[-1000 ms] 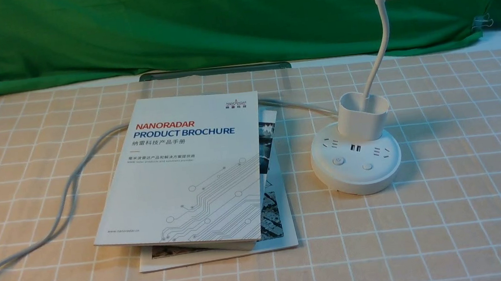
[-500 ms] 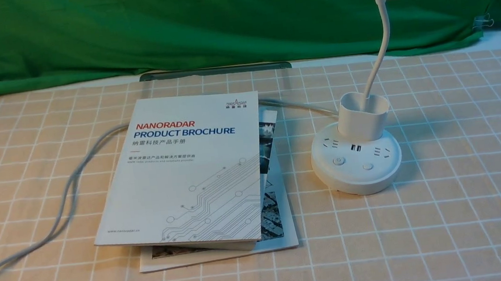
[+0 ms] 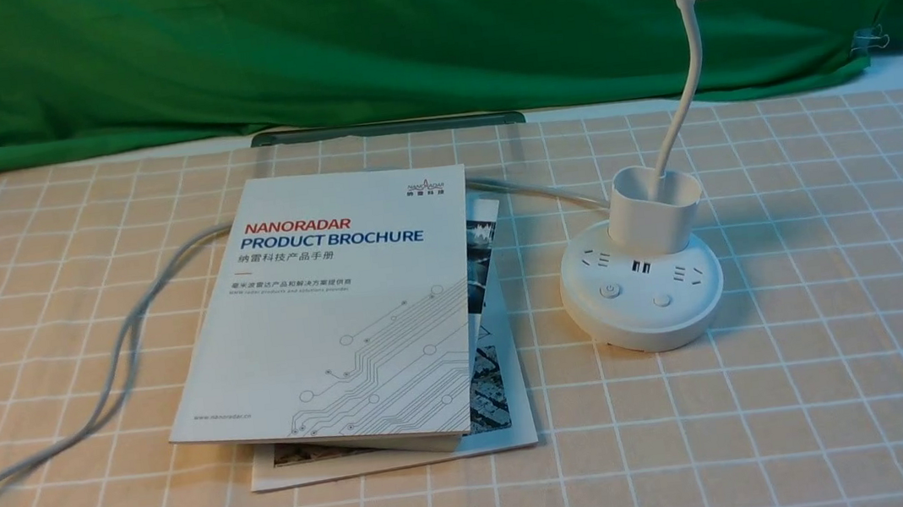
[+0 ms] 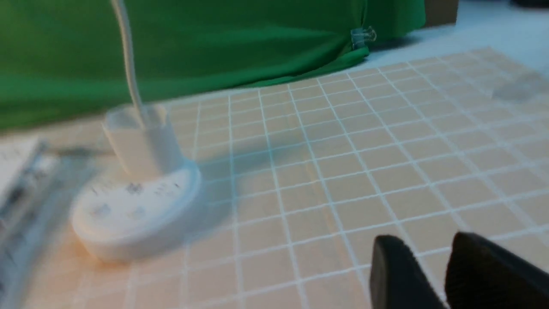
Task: Turn on the table lamp on the light coffee tablecloth with your hand.
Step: 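Press the button on the base of the white desk lamp with the right gripper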
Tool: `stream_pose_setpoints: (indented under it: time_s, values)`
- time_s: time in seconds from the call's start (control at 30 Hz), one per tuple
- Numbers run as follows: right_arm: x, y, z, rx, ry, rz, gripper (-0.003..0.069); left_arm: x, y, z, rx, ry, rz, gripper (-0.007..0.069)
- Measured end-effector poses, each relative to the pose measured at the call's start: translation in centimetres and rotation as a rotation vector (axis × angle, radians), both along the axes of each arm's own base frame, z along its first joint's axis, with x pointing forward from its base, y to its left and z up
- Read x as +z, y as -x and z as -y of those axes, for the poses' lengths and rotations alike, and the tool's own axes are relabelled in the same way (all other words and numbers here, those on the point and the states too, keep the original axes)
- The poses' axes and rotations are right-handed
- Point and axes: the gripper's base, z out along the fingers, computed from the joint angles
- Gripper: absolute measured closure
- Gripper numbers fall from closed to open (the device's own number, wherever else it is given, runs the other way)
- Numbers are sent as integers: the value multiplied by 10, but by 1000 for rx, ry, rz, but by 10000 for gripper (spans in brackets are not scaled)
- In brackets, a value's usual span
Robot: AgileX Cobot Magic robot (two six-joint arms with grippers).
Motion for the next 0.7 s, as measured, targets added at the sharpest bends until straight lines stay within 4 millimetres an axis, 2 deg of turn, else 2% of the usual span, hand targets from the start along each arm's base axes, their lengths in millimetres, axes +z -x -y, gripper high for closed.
stream_pose_setpoints:
  time_s: [0.03, 0.13, 0.2, 0.23, 0.27, 0.33, 0.47, 0.7]
  values:
    - [0, 0, 0, -7, -44, 3, 419, 0, 0, 0, 0, 0, 0, 603]
    - [3, 0, 0, -79, -597, 51, 419, 0, 0, 0, 0, 0, 0, 603]
    - [4, -1, 0, -107, -835, 67, 419, 0, 0, 0, 0, 0, 0, 603]
    - [4, -1, 0, -110, -855, 67, 419, 0, 0, 0, 0, 0, 0, 603]
    - [3, 0, 0, -128, -953, 64, 419, 0, 0, 0, 0, 0, 0, 603]
    - [1, 0, 0, -139, -915, 47, 419, 0, 0, 0, 0, 0, 0, 603]
    - [2, 0, 1, -108, -682, 49, 419, 0, 0, 0, 0, -1, 0, 603]
    - [22, -1, -2, 3, -612, 251, 419, 0, 0, 0, 0, -1, 0, 603]
